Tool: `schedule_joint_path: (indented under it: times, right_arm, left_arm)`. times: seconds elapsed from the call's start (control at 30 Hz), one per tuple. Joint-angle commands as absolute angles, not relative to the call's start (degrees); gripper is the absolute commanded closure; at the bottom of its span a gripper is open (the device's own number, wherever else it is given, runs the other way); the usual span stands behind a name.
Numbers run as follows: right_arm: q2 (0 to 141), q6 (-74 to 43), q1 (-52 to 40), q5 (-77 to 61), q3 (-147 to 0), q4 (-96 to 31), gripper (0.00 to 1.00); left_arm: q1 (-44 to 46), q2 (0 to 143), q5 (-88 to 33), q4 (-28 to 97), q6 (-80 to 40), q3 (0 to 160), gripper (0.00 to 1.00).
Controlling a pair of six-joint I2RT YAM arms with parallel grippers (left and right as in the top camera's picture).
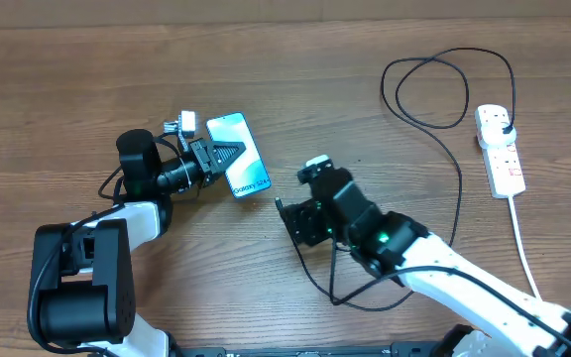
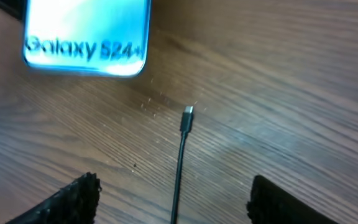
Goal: Plug charger to phone and switch on socket
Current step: 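Hold the phone in the left gripper and move the right gripper toward the cable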
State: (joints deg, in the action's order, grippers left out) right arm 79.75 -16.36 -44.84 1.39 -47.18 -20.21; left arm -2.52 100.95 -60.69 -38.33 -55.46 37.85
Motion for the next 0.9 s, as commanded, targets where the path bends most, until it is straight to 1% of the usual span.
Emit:
schedule_joint_path:
  times: [0.0,0.1,0.2,0.33,0.5,0.87]
  right_arm:
    - [84.0,-14.7,-48.0,5.8,-47.2,-18.0,0.25]
    - [87.9,-13.8,-49.5,8.4,-47.3,-15.8,0.25]
    - [90.0,-13.1,-49.9,8.8,-47.3,-12.9,0.27]
    - [92.5,-11.4,-49.9,11.2,-47.4,-9.0,0.29]
    - [95.8,-9.1,-49.9,12.0,-47.7,-9.8,0.29]
    - [98.5,-10.6,-50.1,9.0,-47.7,-8.1,0.31]
  left_arm:
    - [-3.9,100.0,-59.9,-38.7,-53.8,39.0,0.96]
    - [-5.5,100.0,-60.0,-36.2,-54.0,40.4,0.96]
    - [-6.5,100.0,-60.3,-34.3,-54.0,41.9,0.96]
    - [-6.6,100.0,-61.4,-34.3,-54.0,43.2,0.96]
    - [-6.6,100.0,-61.1,-34.3,-54.0,43.6,0.96]
    - [-6.6,100.0,-61.1,-34.3,-54.2,43.7,0.96]
